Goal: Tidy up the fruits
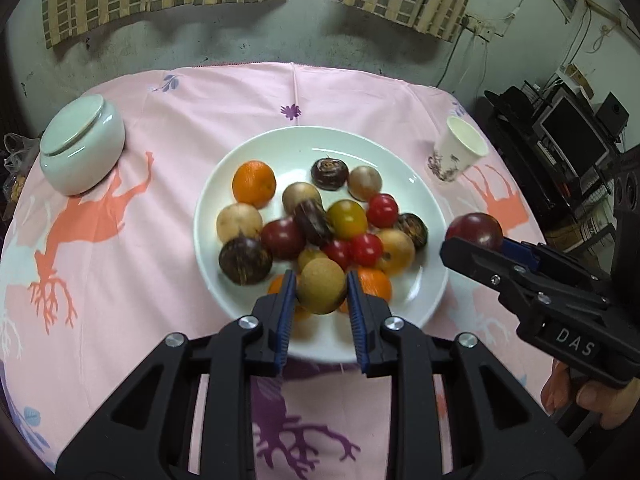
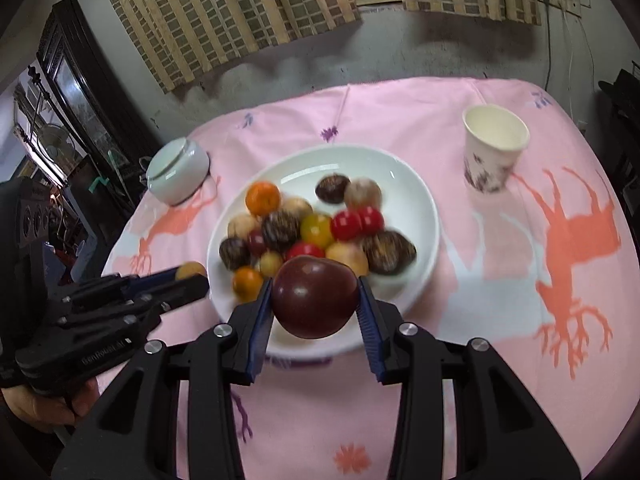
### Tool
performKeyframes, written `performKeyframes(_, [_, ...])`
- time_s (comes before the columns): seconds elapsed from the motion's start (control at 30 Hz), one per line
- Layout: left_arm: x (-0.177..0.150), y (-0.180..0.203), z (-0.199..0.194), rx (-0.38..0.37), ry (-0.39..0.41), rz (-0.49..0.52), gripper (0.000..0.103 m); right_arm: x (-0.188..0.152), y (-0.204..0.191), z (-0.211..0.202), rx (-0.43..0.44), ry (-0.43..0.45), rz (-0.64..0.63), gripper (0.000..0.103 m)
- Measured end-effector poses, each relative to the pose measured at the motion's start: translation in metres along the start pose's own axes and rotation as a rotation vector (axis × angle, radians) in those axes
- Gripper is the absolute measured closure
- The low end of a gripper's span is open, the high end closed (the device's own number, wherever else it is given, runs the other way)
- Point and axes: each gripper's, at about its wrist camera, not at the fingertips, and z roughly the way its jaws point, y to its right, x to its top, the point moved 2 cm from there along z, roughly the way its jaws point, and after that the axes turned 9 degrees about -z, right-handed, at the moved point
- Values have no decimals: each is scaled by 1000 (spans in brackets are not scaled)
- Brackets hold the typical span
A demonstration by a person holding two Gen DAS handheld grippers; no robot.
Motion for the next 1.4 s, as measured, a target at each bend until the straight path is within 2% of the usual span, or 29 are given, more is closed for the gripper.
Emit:
performKeyframes(0.17, [13, -6, 29, 24, -25, -15, 77, 21, -3, 37, 18, -15, 9, 62])
performKeyframes(0.23, [16, -9, 36, 31, -26, -30, 72, 25, -1, 51, 30, -39, 28, 61])
performKeyframes(0.3, [18, -11, 38, 56, -7, -32, 30, 26, 3, 61, 21, -66, 53, 61])
performKeyframes(0.33, [17, -12, 38, 71, 9, -27, 27, 25, 5, 61, 14, -53, 65, 60])
performKeyframes(0.4, [17, -12, 39, 60, 7, -31, 26, 24, 8, 61, 23, -41, 76, 56])
performKeyframes(0.47, [17, -15, 40, 58, -3, -47, 22, 22, 11, 58, 13, -23, 88, 39])
performKeyframes(0.6, [14, -20, 35, 69, -9, -75, 16, 18, 16, 48, 8, -1, 104, 38])
performKeyframes(0.83, [-6, -18, 17, 77, -24, -86, 14, -11, 24, 20, 2, -14, 153, 37])
performKeyframes(0.97, [-27, -14, 8, 88, -54, -79, 11, -36, 27, 0, -15, -27, 185, 37])
performKeyframes(1.1, [-54, -8, -5, 127, -70, -45, 10, -62, 23, -20, -63, -46, 155, 37])
performKeyframes(1.23, [-81, -11, -17, 125, -98, -79, 10, -91, 24, -38, -99, -81, 143, 36])
performKeyframes(1.4, [-102, -10, -37, 162, -83, -69, 5, -117, 24, -55, -122, -105, 150, 36])
